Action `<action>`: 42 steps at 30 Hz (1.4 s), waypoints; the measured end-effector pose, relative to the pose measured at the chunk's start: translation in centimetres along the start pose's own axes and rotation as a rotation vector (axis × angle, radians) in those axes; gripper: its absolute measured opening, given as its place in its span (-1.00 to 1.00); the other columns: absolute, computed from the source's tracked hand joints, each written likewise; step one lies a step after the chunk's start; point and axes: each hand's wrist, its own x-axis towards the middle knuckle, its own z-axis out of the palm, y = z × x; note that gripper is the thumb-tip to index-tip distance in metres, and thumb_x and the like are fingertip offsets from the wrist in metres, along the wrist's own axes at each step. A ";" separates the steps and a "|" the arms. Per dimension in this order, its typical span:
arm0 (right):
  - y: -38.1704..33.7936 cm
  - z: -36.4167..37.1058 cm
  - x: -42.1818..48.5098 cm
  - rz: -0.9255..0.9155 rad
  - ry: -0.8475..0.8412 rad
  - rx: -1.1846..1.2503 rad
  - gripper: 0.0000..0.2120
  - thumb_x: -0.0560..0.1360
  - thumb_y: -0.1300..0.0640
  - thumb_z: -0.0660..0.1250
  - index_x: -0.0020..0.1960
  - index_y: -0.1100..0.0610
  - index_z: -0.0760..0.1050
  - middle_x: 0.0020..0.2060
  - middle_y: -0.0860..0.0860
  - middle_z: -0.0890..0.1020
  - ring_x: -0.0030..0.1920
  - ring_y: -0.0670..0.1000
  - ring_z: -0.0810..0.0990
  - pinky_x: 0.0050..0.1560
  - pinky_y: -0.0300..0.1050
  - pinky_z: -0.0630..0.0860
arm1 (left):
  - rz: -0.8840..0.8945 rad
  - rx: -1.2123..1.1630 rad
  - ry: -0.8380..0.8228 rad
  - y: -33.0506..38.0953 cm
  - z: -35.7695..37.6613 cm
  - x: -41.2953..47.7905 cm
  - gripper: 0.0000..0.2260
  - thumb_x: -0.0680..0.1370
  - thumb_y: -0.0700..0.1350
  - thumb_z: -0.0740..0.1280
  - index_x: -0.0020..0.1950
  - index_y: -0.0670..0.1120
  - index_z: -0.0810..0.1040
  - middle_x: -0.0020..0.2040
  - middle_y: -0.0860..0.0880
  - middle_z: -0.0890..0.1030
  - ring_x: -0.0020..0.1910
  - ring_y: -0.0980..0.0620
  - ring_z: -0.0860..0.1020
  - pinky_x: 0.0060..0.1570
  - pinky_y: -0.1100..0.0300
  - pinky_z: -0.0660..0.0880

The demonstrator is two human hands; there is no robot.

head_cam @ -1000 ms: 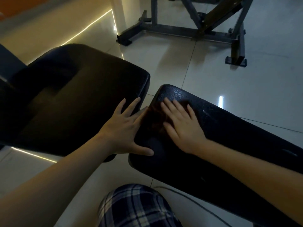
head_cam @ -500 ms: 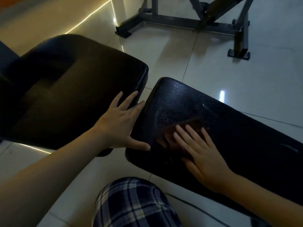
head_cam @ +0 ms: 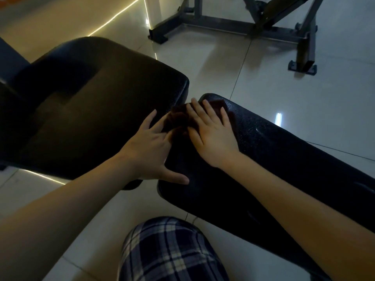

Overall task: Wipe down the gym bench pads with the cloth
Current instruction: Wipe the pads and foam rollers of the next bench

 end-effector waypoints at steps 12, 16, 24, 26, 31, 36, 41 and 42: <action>6.8 1.9 -18.3 -0.393 -0.133 -0.168 -0.30 0.50 -0.03 0.11 0.60 0.01 -0.01 0.58 -0.02 0.09 0.56 0.09 0.08 0.47 0.19 0.00 | -0.028 0.004 -0.038 -0.2 0.2 0.1 0.27 0.19 0.70 -0.20 0.58 -0.23 0.08 0.57 -0.07 0.23 0.57 -0.03 -0.32 0.51 -0.14 -0.31; 6.4 1.2 -14.0 -0.515 -0.150 -0.152 -0.29 0.48 -0.03 0.13 0.59 -0.02 0.00 0.58 -0.03 0.09 0.57 0.05 0.05 0.49 0.18 -0.02 | -0.033 0.025 -0.039 -0.1 0.3 0.1 0.26 0.20 0.69 -0.22 0.58 -0.23 0.08 0.57 -0.07 0.21 0.57 -0.04 -0.32 0.52 -0.15 -0.29; 0.7 -0.3 0.0 -0.196 -0.035 0.020 -0.40 0.56 -0.15 -0.13 0.58 -0.06 0.02 0.57 -0.09 0.04 0.57 -0.04 -0.08 0.53 0.16 -0.17 | -0.003 0.007 -0.029 0.1 -0.1 -0.1 0.19 0.20 0.67 -0.35 0.61 -0.07 0.03 0.60 -0.07 0.16 0.59 -0.07 -0.24 0.51 -0.14 -0.30; 0.4 -0.5 0.9 -0.174 -0.023 0.023 -0.38 0.55 -0.18 -0.18 0.58 -0.04 0.03 0.58 -0.08 0.04 0.57 -0.03 -0.08 0.53 0.14 -0.20 | -0.019 0.047 -0.039 0.2 -0.3 0.0 0.19 0.22 0.66 -0.29 0.60 -0.11 0.09 0.57 -0.10 0.23 0.60 -0.09 -0.16 0.51 -0.15 -0.29; 2.5 0.2 -5.1 -0.225 -0.020 0.013 -0.42 0.60 -0.13 -0.08 0.59 -0.03 -0.01 0.58 -0.09 0.02 0.57 -0.06 -0.09 0.54 0.15 -0.15 | -0.003 -0.013 -0.008 0.0 -0.2 0.0 0.16 0.23 0.67 -0.22 0.60 -0.10 0.08 0.57 -0.02 0.24 0.57 -0.06 -0.29 0.52 -0.15 -0.27; 9.0 1.3 -17.5 -0.261 -0.086 -0.095 -0.32 0.53 -0.01 0.10 0.60 0.02 -0.02 0.58 -0.02 0.09 0.57 0.06 0.03 0.48 0.18 -0.02 | -0.008 -0.019 0.027 -0.2 0.4 0.1 0.23 0.23 0.69 -0.14 0.55 -0.24 0.16 0.53 -0.10 0.32 0.59 -0.05 -0.21 0.53 -0.16 -0.23; 9.0 1.8 -19.7 -0.253 -0.074 -0.098 -0.37 0.57 -0.01 0.04 0.60 0.04 -0.04 0.58 0.01 0.09 0.56 0.11 0.04 0.46 0.23 0.01 | -0.009 -0.019 0.036 -0.2 0.6 -0.1 0.24 0.22 0.70 -0.16 0.55 -0.24 0.16 0.52 -0.10 0.33 0.59 -0.05 -0.21 0.52 -0.16 -0.24; 8.0 1.7 -18.5 -0.229 -0.069 -0.069 -0.31 0.51 0.01 0.08 0.60 0.03 -0.04 0.58 0.00 0.08 0.57 0.10 0.04 0.45 0.24 0.02 | -0.011 -0.013 0.031 -0.2 0.6 -0.1 0.25 0.22 0.70 -0.17 0.55 -0.25 0.16 0.52 -0.10 0.33 0.59 -0.05 -0.21 0.52 -0.16 -0.25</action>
